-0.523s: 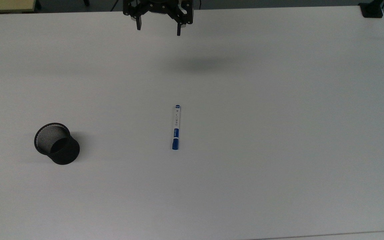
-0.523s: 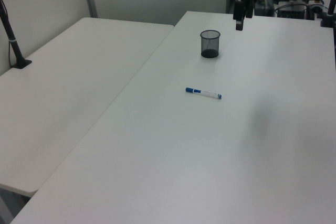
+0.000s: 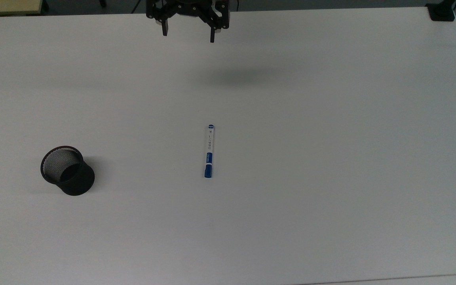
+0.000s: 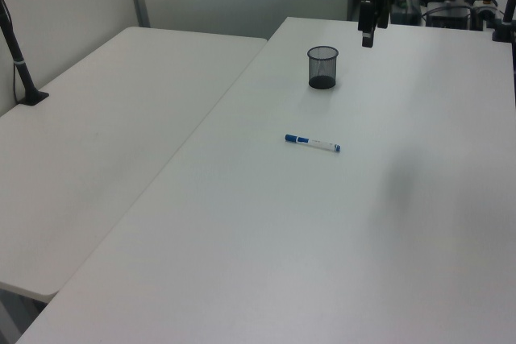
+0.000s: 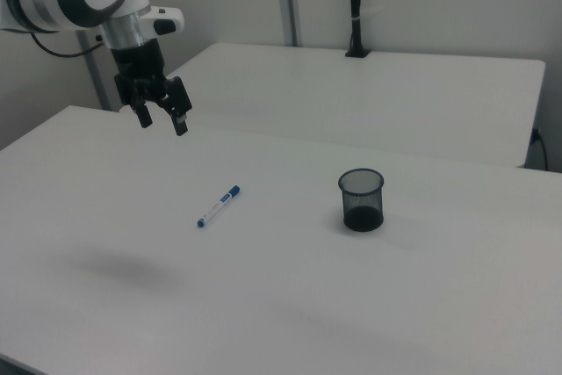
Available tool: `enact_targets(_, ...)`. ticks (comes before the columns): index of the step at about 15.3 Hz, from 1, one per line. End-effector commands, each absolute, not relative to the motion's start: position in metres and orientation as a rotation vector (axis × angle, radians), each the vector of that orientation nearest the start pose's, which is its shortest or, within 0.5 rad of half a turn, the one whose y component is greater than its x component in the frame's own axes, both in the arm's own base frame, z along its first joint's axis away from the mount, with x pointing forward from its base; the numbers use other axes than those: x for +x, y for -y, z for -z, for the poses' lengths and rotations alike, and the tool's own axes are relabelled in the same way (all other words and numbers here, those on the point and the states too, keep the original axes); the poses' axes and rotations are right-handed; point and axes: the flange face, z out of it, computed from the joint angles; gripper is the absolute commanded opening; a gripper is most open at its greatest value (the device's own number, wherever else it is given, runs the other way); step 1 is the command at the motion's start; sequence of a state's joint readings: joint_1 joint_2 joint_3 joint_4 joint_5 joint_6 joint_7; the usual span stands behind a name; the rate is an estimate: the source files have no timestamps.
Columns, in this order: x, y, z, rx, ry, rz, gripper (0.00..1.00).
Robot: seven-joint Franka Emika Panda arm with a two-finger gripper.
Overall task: Insert the marker
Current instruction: 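Move the gripper down toward the blue-capped white marker, then lower the open gripper over the marker and close on it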
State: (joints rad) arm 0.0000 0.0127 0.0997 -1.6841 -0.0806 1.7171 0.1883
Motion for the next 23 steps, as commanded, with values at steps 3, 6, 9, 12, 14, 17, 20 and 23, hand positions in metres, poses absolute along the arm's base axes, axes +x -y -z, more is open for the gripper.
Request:
enact_targets(3,0.569,-0.05,-0.563,-3.196,-0.11,0.023,1.0)
enact_targets(6,0.587,-0.055,-0.553,-3.187,-0.083,0.092,1.0)
enact_targets(9,0.607,-0.057,-0.532,-3.172,-0.077,0.159,1.0)
enact_targets(12,0.642,-0.058,-0.493,-3.162,-0.064,0.232,1.0)
enact_targets(14,0.66,-0.062,-0.462,-3.151,-0.058,0.274,1.0)
enact_targets(17,0.682,-0.065,-0.417,-3.153,-0.035,0.321,1.0)
enact_targets(20,0.694,-0.07,-0.375,-3.136,-0.033,0.345,1.0)
enact_targets(23,0.7,-0.082,-0.348,-3.119,-0.005,0.382,0.89)
